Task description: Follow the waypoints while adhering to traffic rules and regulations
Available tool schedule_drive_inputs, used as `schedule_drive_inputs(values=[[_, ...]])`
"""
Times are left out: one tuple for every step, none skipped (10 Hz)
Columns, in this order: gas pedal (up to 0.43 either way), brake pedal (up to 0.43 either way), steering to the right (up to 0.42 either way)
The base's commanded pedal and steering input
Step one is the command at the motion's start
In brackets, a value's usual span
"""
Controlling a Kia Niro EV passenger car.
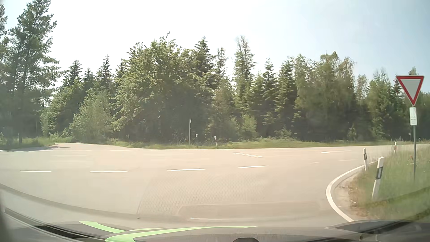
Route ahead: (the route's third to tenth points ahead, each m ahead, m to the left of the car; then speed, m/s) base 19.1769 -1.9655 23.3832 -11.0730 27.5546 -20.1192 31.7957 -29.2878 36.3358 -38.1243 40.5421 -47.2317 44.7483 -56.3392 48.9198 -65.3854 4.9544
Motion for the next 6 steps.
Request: schedule_drive_inputs(values=[[0.0, 0.232, 0.044], [0.0, 0.238, 0.057], [0.0, 0.244, 0.072], [0.0, 0.244, 0.085], [0.0, 0.25, 0.095], [0.0, 0.244, 0.101]])
